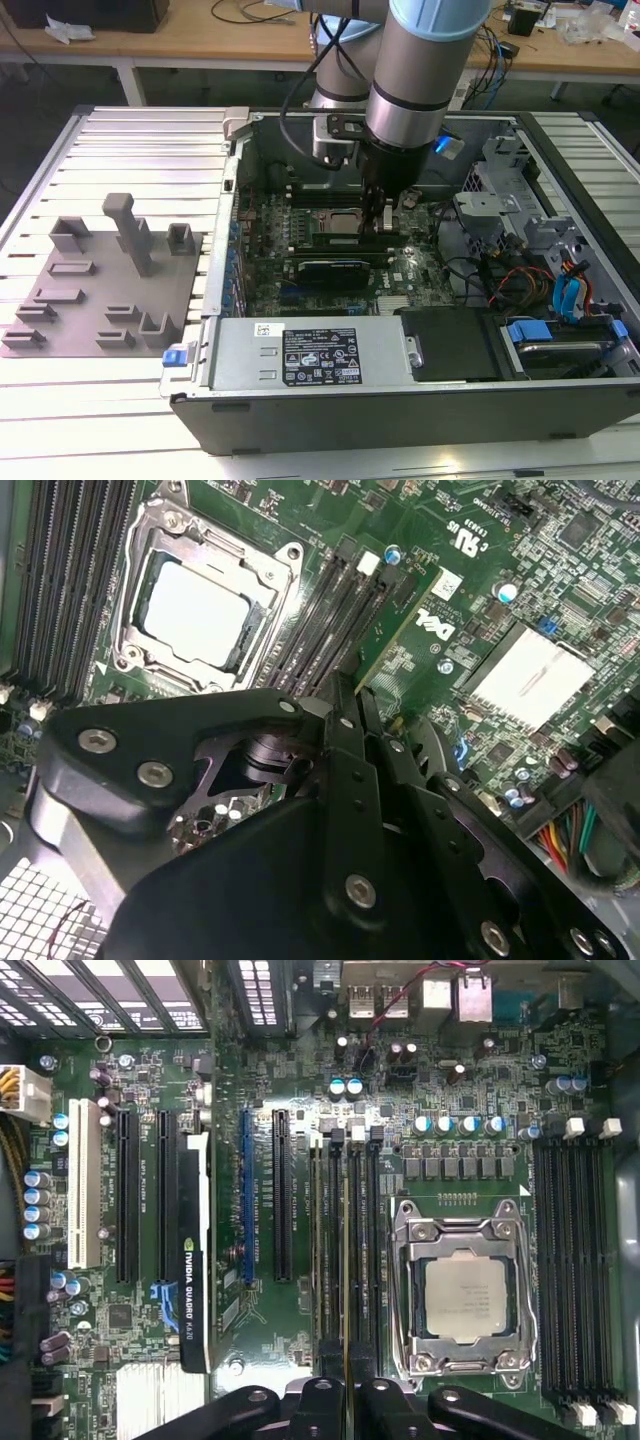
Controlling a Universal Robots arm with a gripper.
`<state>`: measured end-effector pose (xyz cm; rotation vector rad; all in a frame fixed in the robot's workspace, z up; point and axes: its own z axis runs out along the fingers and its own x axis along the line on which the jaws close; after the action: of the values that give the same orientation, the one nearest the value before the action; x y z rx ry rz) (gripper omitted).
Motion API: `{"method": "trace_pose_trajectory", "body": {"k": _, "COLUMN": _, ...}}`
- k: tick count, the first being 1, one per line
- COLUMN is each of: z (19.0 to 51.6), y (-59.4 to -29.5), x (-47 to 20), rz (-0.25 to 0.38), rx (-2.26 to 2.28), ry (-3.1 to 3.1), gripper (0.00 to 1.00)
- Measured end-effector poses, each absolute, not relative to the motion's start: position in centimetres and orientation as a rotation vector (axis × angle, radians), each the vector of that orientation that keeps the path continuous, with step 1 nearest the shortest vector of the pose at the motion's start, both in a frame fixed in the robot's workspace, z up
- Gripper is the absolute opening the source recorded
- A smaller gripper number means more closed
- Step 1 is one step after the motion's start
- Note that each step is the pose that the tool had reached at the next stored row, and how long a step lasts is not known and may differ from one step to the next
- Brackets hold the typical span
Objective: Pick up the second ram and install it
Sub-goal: 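Insert the second ram into the second slot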
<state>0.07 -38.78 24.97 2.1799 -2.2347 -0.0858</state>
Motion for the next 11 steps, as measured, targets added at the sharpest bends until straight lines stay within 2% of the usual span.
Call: {"method": "trace_pose_trajectory", "body": {"k": 11, "z": 23.5, "y": -38.4, "x": 0.0, "rz": -0.085, "rx": 2.179, "ry": -2.235, "gripper": 0.11}}
